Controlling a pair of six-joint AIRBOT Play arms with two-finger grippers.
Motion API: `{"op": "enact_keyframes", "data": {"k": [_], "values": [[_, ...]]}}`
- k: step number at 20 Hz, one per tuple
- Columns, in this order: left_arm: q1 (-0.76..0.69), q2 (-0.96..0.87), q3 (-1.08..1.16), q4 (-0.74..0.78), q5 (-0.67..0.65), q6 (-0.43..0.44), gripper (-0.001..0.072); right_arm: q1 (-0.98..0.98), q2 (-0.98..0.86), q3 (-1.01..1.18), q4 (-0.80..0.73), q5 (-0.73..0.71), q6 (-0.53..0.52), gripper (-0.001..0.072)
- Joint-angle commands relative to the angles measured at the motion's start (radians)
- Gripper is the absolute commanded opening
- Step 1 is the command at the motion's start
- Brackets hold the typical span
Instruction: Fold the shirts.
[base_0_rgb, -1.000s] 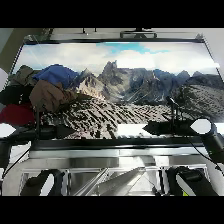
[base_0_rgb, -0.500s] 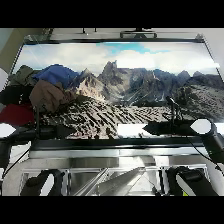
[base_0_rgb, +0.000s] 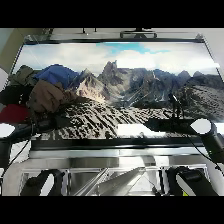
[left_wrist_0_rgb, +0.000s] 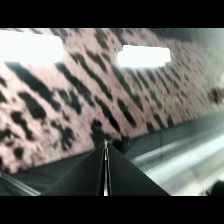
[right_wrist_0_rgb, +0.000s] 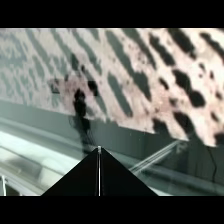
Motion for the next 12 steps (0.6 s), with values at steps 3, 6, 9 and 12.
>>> {"op": "enact_keyframes", "data": {"k": [3, 6, 9, 12], "values": [[0.0, 0.001, 0.0, -0.005, 0.214, -0.002, -0.0002, 0.0, -0.007, 0.0, 0.008, -0.092, 0.0, 0.0018], [0.013, -0.002, 0.007, 0.013, 0.288, 0.001, 0.0018, 0.0, -0.007, 0.0, 0.011, -0.114, 0.0, 0.0018], [0.104, -0.108, 0.145, 0.183, 0.324, 0.013, 0.0706, 0.0, -0.007, 0.0, 0.033, -0.118, 0.0, 0.0019], [0.206, -0.271, 0.316, 0.288, 0.277, 0.015, 0.0706, 0.0, -0.008, 0.0, 0.042, -0.125, 0.0, 0.0031]]}}
